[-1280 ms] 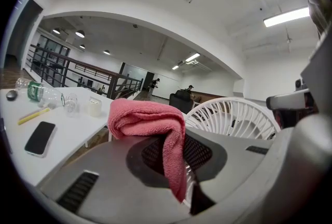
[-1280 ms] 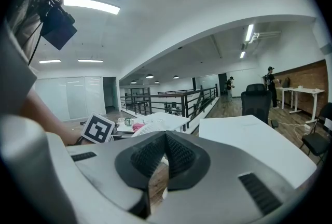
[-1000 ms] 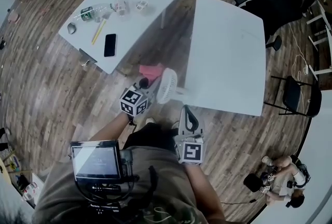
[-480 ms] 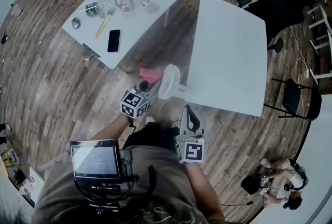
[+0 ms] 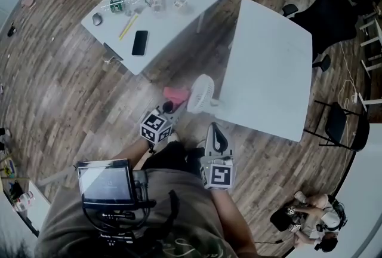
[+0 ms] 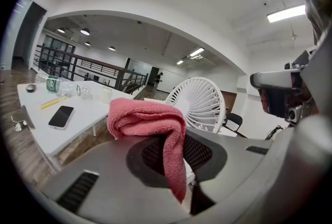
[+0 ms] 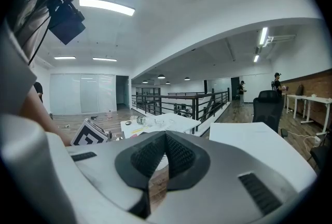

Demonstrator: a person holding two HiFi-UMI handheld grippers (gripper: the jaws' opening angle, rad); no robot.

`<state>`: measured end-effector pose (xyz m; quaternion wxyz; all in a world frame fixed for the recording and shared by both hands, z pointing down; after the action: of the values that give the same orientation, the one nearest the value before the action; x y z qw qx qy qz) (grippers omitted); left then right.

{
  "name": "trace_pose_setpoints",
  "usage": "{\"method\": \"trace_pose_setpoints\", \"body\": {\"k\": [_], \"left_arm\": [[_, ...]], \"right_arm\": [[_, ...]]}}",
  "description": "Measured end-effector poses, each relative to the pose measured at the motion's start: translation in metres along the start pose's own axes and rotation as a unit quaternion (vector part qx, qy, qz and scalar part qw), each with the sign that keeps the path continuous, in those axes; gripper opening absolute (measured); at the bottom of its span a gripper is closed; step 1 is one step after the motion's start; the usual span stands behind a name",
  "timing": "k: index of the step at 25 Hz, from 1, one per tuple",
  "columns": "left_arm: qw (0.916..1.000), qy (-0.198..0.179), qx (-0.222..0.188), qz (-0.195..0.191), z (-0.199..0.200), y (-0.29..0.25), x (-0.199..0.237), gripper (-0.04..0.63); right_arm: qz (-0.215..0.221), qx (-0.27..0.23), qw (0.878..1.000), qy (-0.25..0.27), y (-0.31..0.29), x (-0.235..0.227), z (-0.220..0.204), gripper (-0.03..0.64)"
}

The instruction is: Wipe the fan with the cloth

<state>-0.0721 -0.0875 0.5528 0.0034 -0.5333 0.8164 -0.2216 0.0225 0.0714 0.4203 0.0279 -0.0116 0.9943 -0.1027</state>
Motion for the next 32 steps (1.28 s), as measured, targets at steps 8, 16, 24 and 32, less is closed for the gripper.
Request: {"method": "trace_pose_setpoints", "body": {"k": [8, 16, 24, 32], "left_arm": [[0.9999, -0.001, -0.011, -0.005, 0.007, 0.013, -0.011, 0.069], [0.9992, 0.004, -0.037, -0.011, 0.026, 0.023, -0.025, 0.069], [0.999, -0.001, -0.043, -0.008, 0.034, 0.03, -0.034, 0.069], [0.9979, -0.008, -0.061, -0.02, 0.055, 0.033, -0.045, 0.069]], "right_arm": [[0.017, -0.002, 1.0, -0.008, -0.003, 0.005, -0.001, 0.005], [0.014, -0.009, 1.0, -0.01, -0.004, -0.001, 0.001, 0.005], [0.014, -0.016, 1.0, -0.012, -0.004, -0.005, 0.004, 0.005], [0.01, -0.022, 1.0, -0.018, -0.001, -0.012, 0.005, 0.005]]}}
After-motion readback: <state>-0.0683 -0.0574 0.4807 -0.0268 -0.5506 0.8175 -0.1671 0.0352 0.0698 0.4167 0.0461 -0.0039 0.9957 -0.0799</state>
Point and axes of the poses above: the fingertips, and each gripper's own axes: y backward along the fingers, x to its left, z out of its top, the point moved 6 cm from there along y, backward along the fingers, and after that the axes turned 9 degrees about z, right-handed, at the moved point
